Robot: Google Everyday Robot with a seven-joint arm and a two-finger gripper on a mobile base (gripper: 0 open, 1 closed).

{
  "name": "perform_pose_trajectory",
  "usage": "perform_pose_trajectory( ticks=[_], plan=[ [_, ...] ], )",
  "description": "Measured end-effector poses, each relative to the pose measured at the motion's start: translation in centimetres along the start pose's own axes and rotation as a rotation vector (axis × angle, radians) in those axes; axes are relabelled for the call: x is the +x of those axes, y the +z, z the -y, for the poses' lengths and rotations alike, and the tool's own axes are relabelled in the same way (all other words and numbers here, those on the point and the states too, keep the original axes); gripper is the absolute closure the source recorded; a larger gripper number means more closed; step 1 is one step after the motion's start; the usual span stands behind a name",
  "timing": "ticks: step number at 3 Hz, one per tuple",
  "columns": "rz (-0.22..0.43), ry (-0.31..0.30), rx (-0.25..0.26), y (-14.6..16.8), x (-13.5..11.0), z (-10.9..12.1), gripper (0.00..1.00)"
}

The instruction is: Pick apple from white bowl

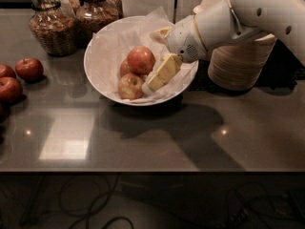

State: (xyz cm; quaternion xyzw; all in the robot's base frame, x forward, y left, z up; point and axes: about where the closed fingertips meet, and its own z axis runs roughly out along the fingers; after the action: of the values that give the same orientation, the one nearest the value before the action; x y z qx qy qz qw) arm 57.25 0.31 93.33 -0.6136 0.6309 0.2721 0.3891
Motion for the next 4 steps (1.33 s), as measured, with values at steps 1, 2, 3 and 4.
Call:
perform_pose_trajectory(
  ticks=[1, 2, 3, 4],
  plan=[
    [0.015, 0.001, -0.021, 1.2, 0.0, 0.3, 0.0],
    [0.052, 0.024, -0.047, 2.4, 0.4, 1.2, 0.0],
    [0.057, 0.034, -0.047, 2.7, 0.7, 1.9, 0.0],
    [0.057, 0.034, -0.047, 2.7, 0.7, 1.9, 0.19]
  ],
)
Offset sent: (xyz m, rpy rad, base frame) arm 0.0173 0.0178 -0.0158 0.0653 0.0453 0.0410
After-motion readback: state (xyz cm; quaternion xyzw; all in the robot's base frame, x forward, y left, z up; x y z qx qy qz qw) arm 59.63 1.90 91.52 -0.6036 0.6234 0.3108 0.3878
